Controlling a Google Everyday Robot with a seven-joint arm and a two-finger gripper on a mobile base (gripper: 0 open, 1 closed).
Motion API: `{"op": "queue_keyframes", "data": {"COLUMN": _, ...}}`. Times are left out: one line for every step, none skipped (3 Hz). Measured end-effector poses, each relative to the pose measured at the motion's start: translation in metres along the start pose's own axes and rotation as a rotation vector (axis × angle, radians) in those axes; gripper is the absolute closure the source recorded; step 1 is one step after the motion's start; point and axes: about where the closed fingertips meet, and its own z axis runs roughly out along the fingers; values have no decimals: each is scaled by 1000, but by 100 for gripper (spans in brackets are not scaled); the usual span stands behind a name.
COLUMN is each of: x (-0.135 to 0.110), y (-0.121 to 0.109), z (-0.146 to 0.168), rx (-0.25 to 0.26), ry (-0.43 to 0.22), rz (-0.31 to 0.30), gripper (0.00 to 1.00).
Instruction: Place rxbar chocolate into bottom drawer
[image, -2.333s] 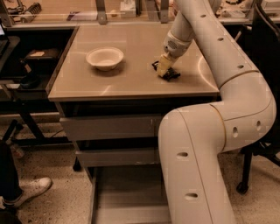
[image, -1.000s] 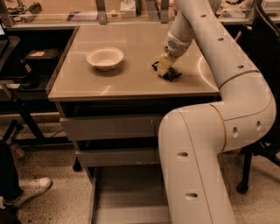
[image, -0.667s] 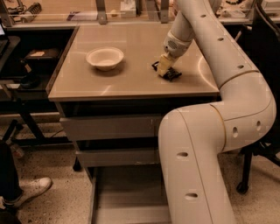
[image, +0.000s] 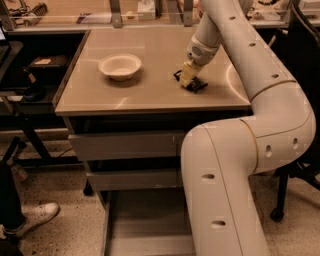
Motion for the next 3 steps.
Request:
{"op": "queue_keyframes", "data": {"x": 2, "y": -1, "z": 8, "rx": 0, "ry": 0, "rz": 0, "gripper": 100}}
{"op": "queue_keyframes", "data": {"x": 2, "y": -1, "z": 8, "rx": 0, "ry": 0, "rz": 0, "gripper": 100}}
{"op": "queue_keyframes", "data": {"x": 2, "y": -1, "z": 8, "rx": 0, "ry": 0, "rz": 0, "gripper": 100}}
